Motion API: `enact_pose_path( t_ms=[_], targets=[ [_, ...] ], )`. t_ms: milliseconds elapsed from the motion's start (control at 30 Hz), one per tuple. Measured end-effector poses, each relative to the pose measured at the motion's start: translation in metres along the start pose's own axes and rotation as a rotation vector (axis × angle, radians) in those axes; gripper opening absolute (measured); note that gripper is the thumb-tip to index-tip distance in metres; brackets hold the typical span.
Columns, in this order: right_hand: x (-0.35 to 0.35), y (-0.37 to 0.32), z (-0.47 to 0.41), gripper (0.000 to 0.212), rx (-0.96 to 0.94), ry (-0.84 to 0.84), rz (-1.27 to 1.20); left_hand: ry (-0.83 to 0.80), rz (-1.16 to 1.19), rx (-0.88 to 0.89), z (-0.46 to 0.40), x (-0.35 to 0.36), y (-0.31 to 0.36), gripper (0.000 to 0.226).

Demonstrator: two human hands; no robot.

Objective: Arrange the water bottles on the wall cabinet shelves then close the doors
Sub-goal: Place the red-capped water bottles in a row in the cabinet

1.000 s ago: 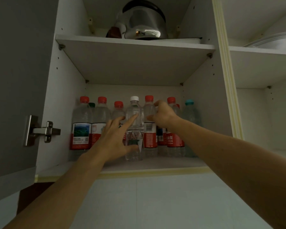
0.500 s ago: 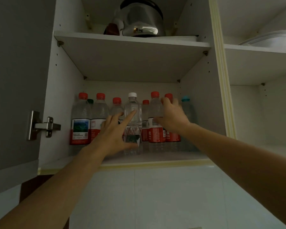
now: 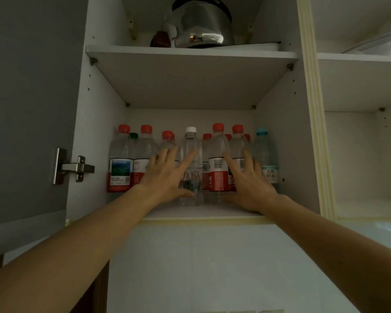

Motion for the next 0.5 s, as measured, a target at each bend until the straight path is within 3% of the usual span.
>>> enact_pose_path(
  t_ms=[500],
  targets=[
    [0.003, -0.002, -0.009, 0.124, 0.004, 0.035, 0.195, 0.062, -0.225, 0.019, -0.001, 0.001, 0.014, 0.115]
  ],
)
Point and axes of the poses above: each hand's wrist, its own z-axis away from the middle knuckle, its own x-axis out of the palm, y = z × x, the point moved 10 cm from there along -z, towards the middle knuckle, and after that the axes turned 8 degrees about -x, right-handed, at the moved point
